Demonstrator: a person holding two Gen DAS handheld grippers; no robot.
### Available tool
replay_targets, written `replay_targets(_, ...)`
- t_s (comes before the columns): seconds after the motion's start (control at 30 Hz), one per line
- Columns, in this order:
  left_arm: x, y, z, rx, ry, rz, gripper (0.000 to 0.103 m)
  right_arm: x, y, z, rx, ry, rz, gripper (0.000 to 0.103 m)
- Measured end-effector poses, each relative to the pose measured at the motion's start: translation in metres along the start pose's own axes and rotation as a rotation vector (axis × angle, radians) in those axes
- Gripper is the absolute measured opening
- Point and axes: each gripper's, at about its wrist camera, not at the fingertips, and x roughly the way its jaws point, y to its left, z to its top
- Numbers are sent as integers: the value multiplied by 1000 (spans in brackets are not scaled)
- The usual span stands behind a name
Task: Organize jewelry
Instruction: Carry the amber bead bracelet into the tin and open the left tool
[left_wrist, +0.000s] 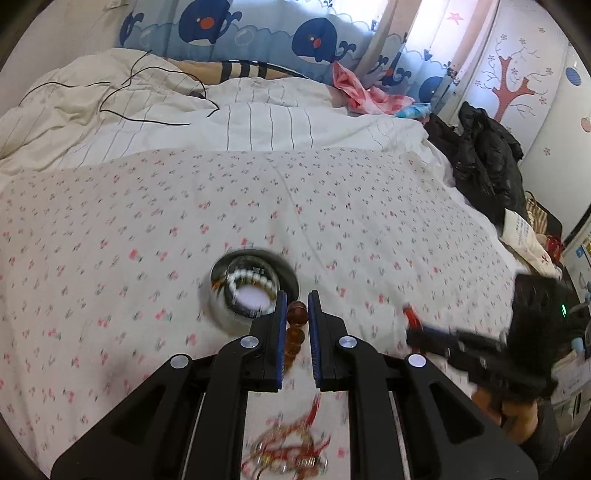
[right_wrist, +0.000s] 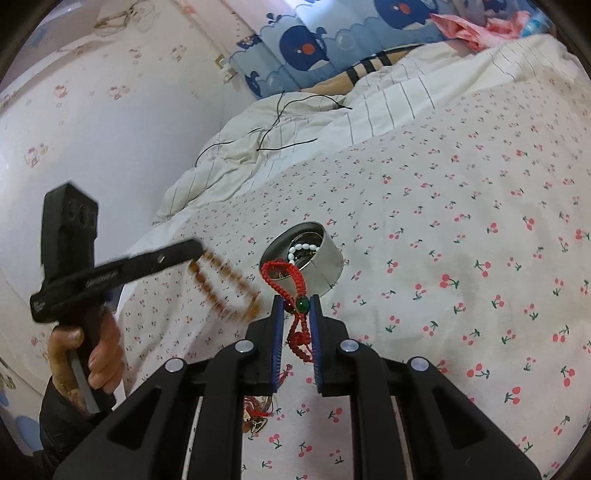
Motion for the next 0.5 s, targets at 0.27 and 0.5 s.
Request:
replay_targets(0.27, 48, -2, 36, -51, 0, 16, 10, -4, -2, 3, 9, -9, 6, 14)
replay_targets(0.5, 91, 16, 28, -62, 94, 166, 11, -1, -1, 1, 4, 0, -12, 15)
